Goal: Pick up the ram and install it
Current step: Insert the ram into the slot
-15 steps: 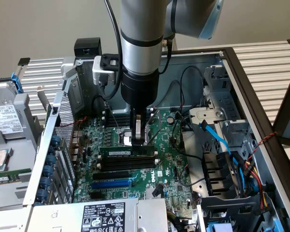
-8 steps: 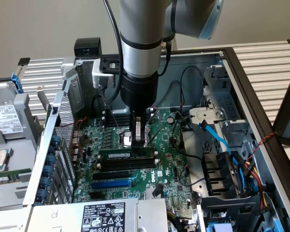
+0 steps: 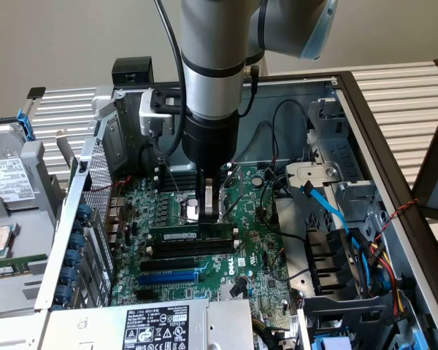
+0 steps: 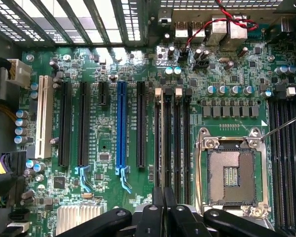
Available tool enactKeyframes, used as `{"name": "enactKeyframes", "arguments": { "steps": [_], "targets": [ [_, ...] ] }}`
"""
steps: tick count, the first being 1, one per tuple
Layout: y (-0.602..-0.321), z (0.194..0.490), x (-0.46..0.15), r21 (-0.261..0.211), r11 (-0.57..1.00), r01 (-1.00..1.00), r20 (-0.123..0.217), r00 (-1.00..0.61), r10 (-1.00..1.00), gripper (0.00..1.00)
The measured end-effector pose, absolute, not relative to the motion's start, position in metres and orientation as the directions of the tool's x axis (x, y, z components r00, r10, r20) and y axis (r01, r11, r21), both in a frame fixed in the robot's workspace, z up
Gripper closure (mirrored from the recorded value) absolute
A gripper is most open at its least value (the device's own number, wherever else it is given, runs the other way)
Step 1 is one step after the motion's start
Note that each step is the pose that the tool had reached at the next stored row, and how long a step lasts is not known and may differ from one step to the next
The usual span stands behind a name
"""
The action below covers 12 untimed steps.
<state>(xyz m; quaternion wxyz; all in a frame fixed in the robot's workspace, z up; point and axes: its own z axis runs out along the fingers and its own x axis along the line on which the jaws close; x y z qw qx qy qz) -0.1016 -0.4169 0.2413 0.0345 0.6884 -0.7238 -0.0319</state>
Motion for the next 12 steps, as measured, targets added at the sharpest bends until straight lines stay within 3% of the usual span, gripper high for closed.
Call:
{"name": "enactKeyframes", "arguments": {
  "steps": [12],
  "targets": [
    [-0.4187,0.2408,-0.1013,0.094,0.050,-0.994,0.006,-0.049,-0.999,0.87]
  ]
}}
